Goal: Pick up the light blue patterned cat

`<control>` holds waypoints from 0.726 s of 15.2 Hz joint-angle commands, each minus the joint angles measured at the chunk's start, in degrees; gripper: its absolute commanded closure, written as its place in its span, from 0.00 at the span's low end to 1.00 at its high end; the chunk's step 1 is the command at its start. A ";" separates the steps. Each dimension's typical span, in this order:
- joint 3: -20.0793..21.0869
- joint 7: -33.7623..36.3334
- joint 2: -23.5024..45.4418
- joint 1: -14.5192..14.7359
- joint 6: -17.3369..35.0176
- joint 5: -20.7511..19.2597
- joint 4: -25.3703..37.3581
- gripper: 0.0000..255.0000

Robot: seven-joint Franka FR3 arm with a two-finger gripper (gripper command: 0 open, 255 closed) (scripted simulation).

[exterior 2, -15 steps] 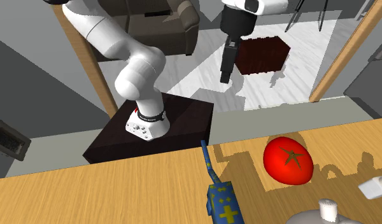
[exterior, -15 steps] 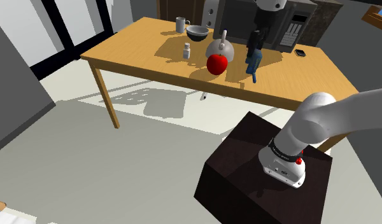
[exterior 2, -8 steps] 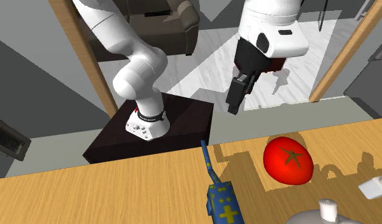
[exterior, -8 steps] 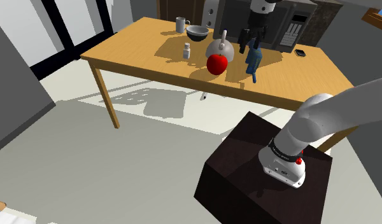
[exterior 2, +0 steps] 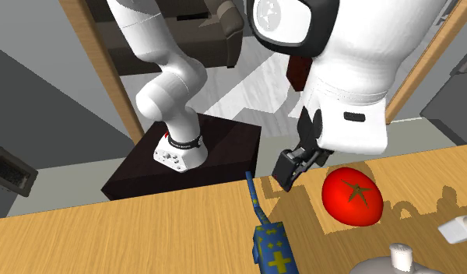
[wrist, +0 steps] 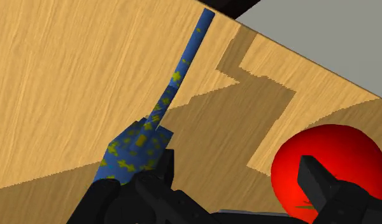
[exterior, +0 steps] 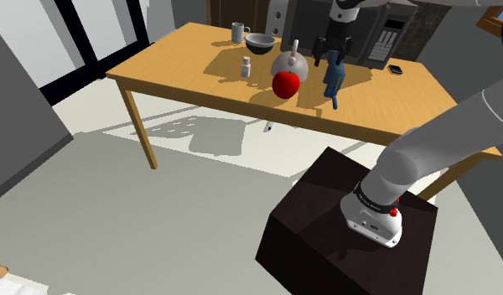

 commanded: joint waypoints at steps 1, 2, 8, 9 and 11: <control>-1.60 1.97 2.19 -1.59 1.38 0.31 1.01 0.00; -2.35 2.96 3.46 -2.29 2.08 0.59 1.64 0.00; -6.93 8.58 10.47 -6.42 5.90 2.84 5.04 0.00; -7.69 9.47 11.54 -7.11 6.49 3.31 5.52 0.00; -8.11 9.88 12.22 -7.47 7.56 3.59 5.13 0.00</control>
